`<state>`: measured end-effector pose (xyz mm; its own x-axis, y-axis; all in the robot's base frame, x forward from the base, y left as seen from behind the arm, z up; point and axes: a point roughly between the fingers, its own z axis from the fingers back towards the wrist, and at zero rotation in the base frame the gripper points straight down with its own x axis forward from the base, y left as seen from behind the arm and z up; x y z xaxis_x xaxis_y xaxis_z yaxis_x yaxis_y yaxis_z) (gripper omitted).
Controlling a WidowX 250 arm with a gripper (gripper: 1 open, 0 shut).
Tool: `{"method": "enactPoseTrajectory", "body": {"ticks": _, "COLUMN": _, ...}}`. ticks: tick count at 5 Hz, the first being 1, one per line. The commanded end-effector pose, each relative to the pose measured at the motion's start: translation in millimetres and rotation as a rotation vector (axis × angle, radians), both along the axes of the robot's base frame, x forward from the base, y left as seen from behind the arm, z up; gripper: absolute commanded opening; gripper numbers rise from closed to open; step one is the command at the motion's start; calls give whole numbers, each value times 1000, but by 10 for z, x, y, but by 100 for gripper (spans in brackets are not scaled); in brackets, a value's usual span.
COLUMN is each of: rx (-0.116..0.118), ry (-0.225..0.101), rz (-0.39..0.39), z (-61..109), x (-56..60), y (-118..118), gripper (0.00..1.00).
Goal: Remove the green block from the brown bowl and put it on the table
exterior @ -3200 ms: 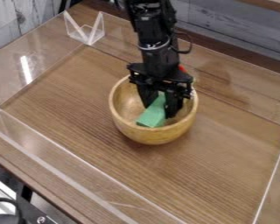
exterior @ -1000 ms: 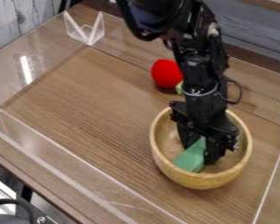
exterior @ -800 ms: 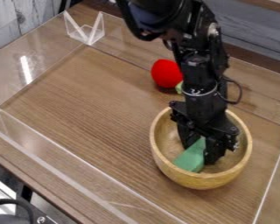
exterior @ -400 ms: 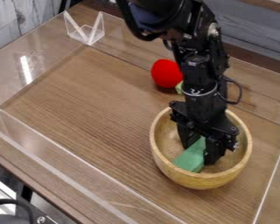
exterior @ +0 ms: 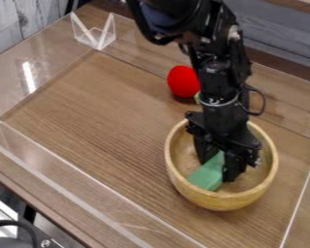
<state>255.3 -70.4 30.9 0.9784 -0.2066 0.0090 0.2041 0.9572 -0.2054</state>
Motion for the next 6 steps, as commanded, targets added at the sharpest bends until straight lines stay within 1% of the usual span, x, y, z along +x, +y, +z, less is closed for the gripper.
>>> {"method": "enactPoseTrajectory", "body": {"ticks": 1, "rx": -11, "ry": -62, "rz": 5, "z": 203, "x": 62, "y": 34, "gripper": 0}}
{"method": "enactPoseTrajectory", "body": {"ticks": 2, "rx": -16, "ry": -80, "rz": 13, "z": 310, "x": 72, "y": 69, "gripper": 0}}
{"method": "enactPoseTrajectory", "body": {"ticks": 3, "rx": -23, "ry": -104, "rz": 29, "z": 445, "x": 87, "y": 159, "gripper": 0}}
{"method": "enactPoseTrajectory", "body": {"ticks": 4, "rx": -16, "ry": -128, "rz": 72, "z": 575, "x": 130, "y": 392, "gripper": 0}}
{"method": "enactPoseTrajectory", "body": {"ticks": 5, "rx": 4, "ry": -136, "rz": 109, "z": 597, "x": 208, "y": 781, "gripper": 0}}
{"method": "enactPoseTrajectory", "body": {"ticks": 6, "rx": 25, "ry": -143, "rz": 161, "z": 579, "x": 218, "y": 1206, "gripper": 0}}
